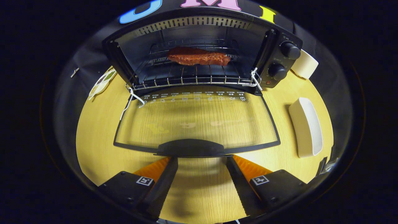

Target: Open the toaster oven, put the food inside, and close the toaster oven door.

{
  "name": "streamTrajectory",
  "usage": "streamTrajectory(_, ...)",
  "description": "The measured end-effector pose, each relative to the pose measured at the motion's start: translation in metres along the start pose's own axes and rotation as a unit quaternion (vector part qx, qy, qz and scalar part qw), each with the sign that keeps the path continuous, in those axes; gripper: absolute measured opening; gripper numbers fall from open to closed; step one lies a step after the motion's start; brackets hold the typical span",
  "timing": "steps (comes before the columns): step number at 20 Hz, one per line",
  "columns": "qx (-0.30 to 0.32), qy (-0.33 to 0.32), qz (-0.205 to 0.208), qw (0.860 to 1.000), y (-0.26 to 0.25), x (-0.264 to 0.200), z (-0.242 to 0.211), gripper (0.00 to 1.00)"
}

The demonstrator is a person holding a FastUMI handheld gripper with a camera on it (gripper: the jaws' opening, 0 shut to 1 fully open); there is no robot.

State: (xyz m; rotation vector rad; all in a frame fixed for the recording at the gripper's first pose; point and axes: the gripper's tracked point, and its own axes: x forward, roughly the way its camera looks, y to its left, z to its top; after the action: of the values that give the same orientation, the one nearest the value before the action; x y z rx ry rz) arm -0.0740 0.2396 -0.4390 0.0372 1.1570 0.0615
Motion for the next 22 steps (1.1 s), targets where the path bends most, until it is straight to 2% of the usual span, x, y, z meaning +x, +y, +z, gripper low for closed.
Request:
streamTrajectory(11,-0.005,-0.062,0.031,0.998,0.0,-0.033,0.015,0.99)
streamTrajectory(22,0.023,-0.129,0.052,0.99,0.002,-0.07,0.042,0.98)
